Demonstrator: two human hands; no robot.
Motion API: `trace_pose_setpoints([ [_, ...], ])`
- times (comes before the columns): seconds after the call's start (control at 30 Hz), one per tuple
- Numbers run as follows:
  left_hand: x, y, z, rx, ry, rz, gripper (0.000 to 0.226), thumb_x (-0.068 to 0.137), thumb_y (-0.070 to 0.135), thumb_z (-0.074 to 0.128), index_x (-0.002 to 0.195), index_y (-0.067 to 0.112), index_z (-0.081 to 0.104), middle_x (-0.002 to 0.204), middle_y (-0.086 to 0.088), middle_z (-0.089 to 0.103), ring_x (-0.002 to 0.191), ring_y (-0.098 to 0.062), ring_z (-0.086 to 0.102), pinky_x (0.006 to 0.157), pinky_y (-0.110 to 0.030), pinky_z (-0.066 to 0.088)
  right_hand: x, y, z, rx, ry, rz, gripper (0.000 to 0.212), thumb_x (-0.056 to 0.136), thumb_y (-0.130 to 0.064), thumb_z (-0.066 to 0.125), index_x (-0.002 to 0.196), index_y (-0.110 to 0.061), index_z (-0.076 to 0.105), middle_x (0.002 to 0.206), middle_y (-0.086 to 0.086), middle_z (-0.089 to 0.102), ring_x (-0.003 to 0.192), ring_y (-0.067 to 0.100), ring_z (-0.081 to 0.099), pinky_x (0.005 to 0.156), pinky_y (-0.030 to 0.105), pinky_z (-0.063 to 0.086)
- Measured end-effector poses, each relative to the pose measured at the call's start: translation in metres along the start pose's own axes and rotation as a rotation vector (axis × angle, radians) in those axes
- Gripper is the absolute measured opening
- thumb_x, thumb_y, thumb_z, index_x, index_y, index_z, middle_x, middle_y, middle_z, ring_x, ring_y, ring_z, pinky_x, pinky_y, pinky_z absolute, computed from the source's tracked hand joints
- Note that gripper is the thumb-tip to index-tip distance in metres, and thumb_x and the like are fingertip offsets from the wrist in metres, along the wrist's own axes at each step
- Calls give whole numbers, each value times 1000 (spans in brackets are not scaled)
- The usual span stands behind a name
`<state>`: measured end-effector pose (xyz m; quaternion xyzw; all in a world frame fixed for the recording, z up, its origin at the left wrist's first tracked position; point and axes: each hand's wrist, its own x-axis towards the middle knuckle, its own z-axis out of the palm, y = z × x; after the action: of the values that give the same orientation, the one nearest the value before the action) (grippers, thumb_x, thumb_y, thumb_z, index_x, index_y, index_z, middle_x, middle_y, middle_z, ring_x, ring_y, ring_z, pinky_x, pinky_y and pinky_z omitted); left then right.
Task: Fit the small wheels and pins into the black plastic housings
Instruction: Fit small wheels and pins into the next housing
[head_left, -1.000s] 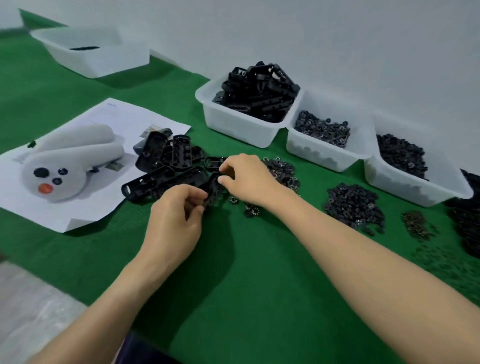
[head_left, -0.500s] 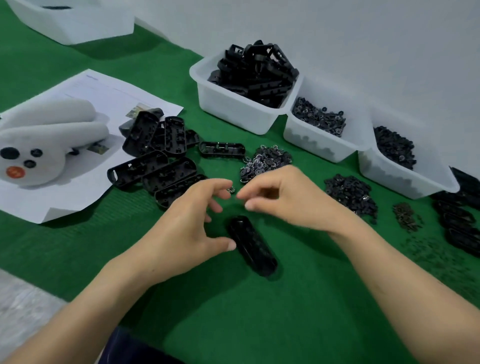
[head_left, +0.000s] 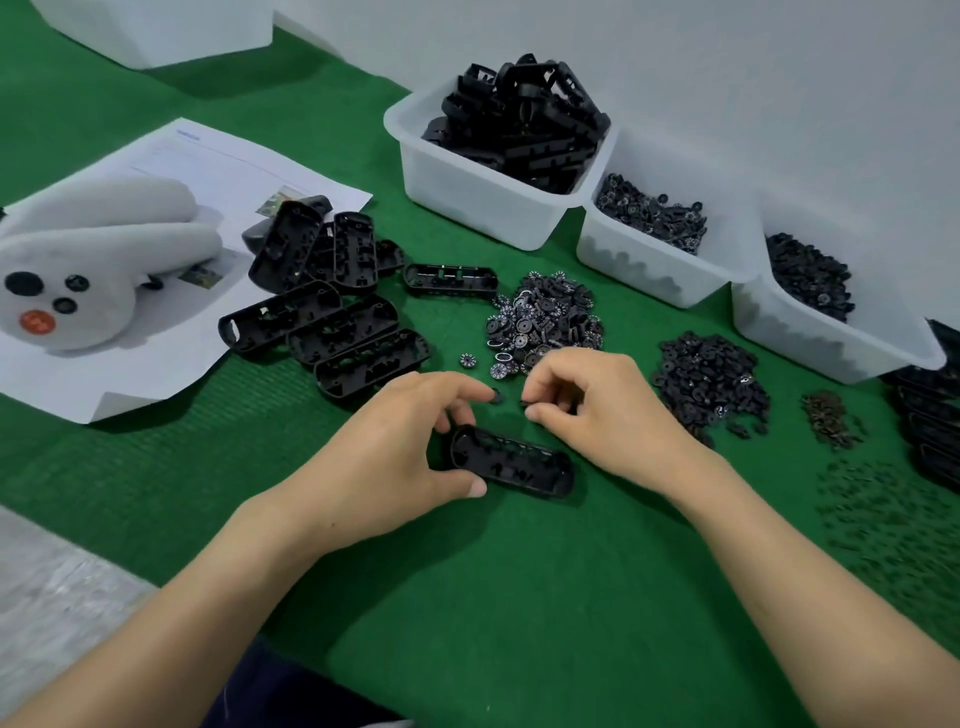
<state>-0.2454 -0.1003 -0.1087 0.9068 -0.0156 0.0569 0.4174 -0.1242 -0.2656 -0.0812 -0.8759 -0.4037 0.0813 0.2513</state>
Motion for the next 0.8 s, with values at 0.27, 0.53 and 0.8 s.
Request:
trace_pose_setpoints([
  [0.27, -8, -3, -1, -4, 35, -34, 58, 56, 59, 63, 108, 34, 54, 108, 23, 41, 95, 7, 44, 80, -5, 36, -8, 5, 2, 49, 29, 54, 14, 74, -15, 74, 87, -19, 70, 75, -8, 55, 63, 6, 47, 61, 11, 38],
  [0.53, -6, -2, -1, -11, 33, -47, 43, 61, 48, 73, 98, 29, 63, 106, 20, 45, 92, 3, 48, 80, -7, 38, -13, -9, 0, 136, 9, -97, 13, 72, -12, 75, 80, -21, 70, 73, -5, 61, 67, 5, 53, 64, 16, 41],
  [0.8, -5, -2, 0, -15, 33, -47, 39, 62, 42, 75, 97, 30, 63, 105, 18, 47, 92, 3, 49, 80, -5, 36, -10, -22, 3, 34, -93, -231, 15, 75, -14, 74, 88, -21, 75, 77, -3, 63, 69, 12, 58, 66, 36, 49],
])
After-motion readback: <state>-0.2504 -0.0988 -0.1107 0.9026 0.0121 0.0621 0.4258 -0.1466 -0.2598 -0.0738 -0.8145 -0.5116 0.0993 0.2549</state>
